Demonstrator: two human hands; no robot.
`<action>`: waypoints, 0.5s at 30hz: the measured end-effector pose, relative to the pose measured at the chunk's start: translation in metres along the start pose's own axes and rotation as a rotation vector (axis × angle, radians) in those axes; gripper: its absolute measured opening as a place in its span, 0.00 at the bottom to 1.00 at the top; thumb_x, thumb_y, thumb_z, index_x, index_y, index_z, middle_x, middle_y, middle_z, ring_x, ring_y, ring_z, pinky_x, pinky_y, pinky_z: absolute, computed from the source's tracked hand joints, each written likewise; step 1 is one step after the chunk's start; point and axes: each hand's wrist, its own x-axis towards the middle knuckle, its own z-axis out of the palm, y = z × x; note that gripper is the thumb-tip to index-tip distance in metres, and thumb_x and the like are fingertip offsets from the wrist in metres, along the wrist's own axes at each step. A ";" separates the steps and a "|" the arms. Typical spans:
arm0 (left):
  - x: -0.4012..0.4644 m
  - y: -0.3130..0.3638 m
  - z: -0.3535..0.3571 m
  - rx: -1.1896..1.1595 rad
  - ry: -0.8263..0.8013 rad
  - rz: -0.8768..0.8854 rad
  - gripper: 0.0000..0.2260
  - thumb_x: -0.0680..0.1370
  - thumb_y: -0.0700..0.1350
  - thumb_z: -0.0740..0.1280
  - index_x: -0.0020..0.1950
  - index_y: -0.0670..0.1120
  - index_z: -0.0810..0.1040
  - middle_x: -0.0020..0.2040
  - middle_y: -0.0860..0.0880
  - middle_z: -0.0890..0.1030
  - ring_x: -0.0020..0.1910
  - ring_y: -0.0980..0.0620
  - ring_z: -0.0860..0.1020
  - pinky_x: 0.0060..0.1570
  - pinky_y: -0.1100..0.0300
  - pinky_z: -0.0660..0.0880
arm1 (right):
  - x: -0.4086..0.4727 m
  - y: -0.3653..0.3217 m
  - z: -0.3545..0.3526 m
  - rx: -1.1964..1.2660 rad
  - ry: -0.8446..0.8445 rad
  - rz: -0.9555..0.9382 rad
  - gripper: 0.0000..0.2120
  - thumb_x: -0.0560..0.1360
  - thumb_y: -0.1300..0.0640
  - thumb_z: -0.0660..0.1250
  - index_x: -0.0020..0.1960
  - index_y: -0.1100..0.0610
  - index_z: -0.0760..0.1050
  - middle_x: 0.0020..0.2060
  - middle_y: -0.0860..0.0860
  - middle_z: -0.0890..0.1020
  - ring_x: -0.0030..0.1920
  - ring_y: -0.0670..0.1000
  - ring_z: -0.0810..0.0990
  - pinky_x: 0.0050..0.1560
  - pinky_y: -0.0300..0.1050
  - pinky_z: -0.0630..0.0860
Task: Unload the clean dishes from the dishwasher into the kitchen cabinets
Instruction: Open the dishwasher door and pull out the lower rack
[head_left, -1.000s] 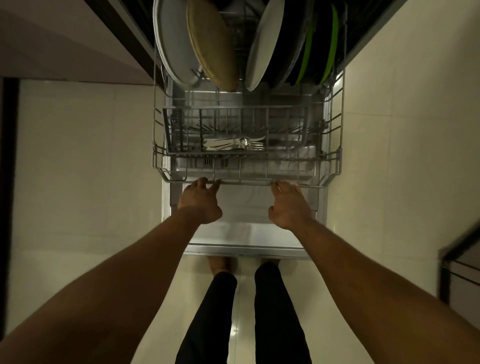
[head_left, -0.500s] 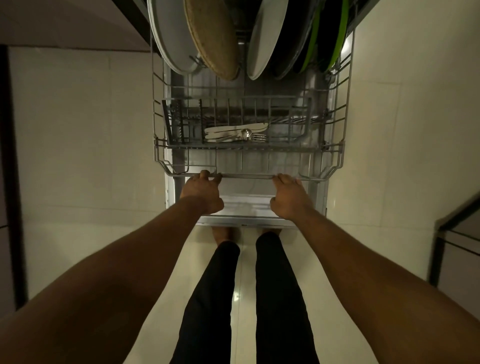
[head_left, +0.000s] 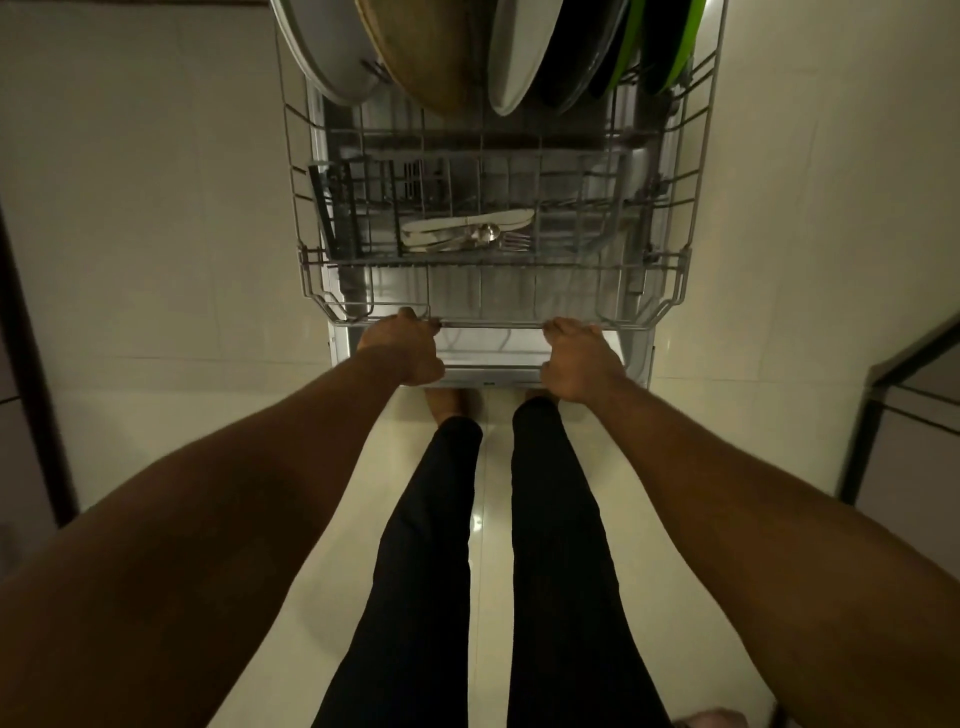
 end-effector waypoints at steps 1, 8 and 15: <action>0.000 0.000 0.002 0.000 -0.012 0.000 0.32 0.78 0.55 0.63 0.79 0.50 0.58 0.73 0.41 0.65 0.68 0.40 0.70 0.63 0.48 0.73 | -0.002 0.000 0.002 0.008 -0.001 0.002 0.33 0.77 0.57 0.64 0.78 0.60 0.57 0.77 0.56 0.60 0.77 0.56 0.57 0.78 0.50 0.49; -0.001 0.002 0.009 -0.027 -0.027 -0.017 0.33 0.76 0.54 0.65 0.79 0.50 0.57 0.72 0.41 0.64 0.68 0.39 0.69 0.61 0.47 0.74 | -0.003 0.000 0.007 0.013 0.012 0.006 0.35 0.74 0.57 0.67 0.77 0.61 0.58 0.77 0.57 0.61 0.77 0.56 0.57 0.77 0.50 0.53; -0.010 0.001 0.004 -0.193 -0.030 -0.022 0.34 0.77 0.46 0.64 0.80 0.49 0.53 0.79 0.42 0.55 0.76 0.40 0.59 0.70 0.46 0.65 | -0.006 -0.002 -0.007 0.019 -0.031 0.001 0.34 0.76 0.58 0.65 0.78 0.59 0.56 0.78 0.56 0.59 0.77 0.55 0.57 0.77 0.49 0.52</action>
